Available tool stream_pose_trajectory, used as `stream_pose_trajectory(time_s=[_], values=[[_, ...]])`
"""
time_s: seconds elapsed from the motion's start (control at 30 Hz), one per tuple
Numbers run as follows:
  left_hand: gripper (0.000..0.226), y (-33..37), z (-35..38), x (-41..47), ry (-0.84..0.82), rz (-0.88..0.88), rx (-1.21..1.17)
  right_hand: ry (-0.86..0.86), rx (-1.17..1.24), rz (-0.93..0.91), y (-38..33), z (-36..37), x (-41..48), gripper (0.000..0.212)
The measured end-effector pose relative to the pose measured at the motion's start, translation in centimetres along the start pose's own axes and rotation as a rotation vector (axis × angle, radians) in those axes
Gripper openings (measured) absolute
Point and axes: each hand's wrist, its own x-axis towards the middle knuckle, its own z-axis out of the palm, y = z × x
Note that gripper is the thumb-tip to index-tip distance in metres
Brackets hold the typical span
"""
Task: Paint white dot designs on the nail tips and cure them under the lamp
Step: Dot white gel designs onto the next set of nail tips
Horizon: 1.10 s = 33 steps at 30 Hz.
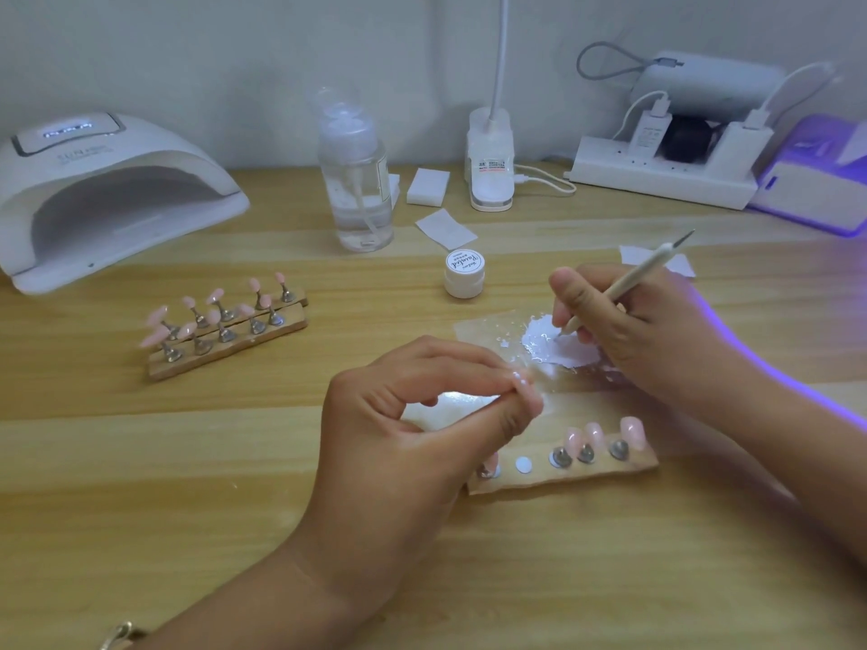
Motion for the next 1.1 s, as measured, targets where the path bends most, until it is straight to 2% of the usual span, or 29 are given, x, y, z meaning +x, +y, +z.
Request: stream_pose_trajectory(time_s=[0.17, 0.27, 0.4, 0.6, 0.77, 1.1], values=[[0.007, 0.0, 0.0, 0.0, -0.007, -0.005, -0.005, 0.014, -0.005, 0.002, 0.1, 0.1, -0.1, 0.048], [0.008, 0.0, 0.1, 0.0, -0.001, -0.013, -0.009, 0.089, 0.073, -0.023, -0.4, -0.3, 0.0, 0.047], [0.007, 0.0, 0.1, 0.1, 0.012, -0.028, -0.006, 0.208, 0.194, -0.131, -2.1, -0.8, -0.3, 0.043], [0.008, 0.3, 0.3, 0.0, 0.018, -0.028, -0.095, 0.281, 0.431, -0.304, -5.0, -0.6, -2.1, 0.041], [0.013, 0.2, 0.2, 0.1, 0.008, -0.011, -0.071, 0.211, 0.483, -0.427, -6.3, 0.5, -3.9, 0.040], [0.010, 0.1, 0.1, 0.1, -0.009, 0.035, -0.039, 0.131, 0.487, -0.360, -6.3, 1.3, -4.3, 0.042]])
